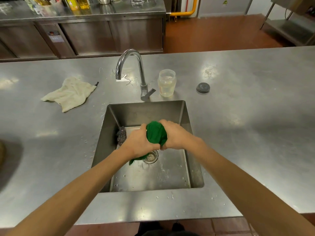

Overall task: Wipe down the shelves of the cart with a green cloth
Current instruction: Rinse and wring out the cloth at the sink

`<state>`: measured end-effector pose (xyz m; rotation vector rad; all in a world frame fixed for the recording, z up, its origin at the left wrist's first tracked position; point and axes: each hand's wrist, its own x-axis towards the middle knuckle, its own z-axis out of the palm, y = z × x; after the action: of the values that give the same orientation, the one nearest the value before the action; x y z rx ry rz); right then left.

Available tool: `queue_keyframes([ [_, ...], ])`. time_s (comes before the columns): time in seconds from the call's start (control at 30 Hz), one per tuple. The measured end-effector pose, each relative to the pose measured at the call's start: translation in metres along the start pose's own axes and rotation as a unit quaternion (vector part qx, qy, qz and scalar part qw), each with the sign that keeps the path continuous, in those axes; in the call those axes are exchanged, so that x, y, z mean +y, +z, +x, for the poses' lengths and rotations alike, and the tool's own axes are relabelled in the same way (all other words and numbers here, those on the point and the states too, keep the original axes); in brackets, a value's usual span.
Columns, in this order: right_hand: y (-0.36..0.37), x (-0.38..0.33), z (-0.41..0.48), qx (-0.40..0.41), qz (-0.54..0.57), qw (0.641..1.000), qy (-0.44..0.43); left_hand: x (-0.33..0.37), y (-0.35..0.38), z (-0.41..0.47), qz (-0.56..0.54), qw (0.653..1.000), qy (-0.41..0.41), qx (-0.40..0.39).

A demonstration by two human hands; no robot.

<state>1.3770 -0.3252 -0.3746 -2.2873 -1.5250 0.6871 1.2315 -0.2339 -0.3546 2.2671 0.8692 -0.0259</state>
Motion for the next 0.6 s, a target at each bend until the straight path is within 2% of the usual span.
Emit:
queue_keyframes([
  [0.1, -0.002, 0.01, -0.015, -0.035, 0.13, 0.991, -0.004, -0.016, 0.009, -0.019, -0.106, 0.993, -0.041, -0.006],
  [0.2, -0.005, 0.018, -0.031, -0.044, 0.316, 0.948, -0.007, -0.028, 0.009, -0.036, -0.169, 0.983, -0.078, -0.01],
  [0.23, -0.007, 0.017, -0.035, -0.032, 0.347, 0.937, -0.006, -0.028, 0.009, -0.043, -0.197, 0.977, -0.086, -0.014],
  [0.33, -0.007, 0.011, -0.044, 0.014, 0.335, 0.942, 0.013, -0.027, 0.006, -0.062, -0.242, 0.966, -0.091, -0.013],
  [0.47, -0.005, 0.004, -0.053, 0.11, 0.219, 0.969, -0.014, -0.029, 0.004, -0.09, -0.228, 0.965, -0.128, 0.023],
  [0.6, -0.012, -0.009, -0.059, 0.114, 0.157, 0.979, -0.064, -0.03, 0.008, -0.112, -0.256, 0.954, -0.153, 0.036],
])
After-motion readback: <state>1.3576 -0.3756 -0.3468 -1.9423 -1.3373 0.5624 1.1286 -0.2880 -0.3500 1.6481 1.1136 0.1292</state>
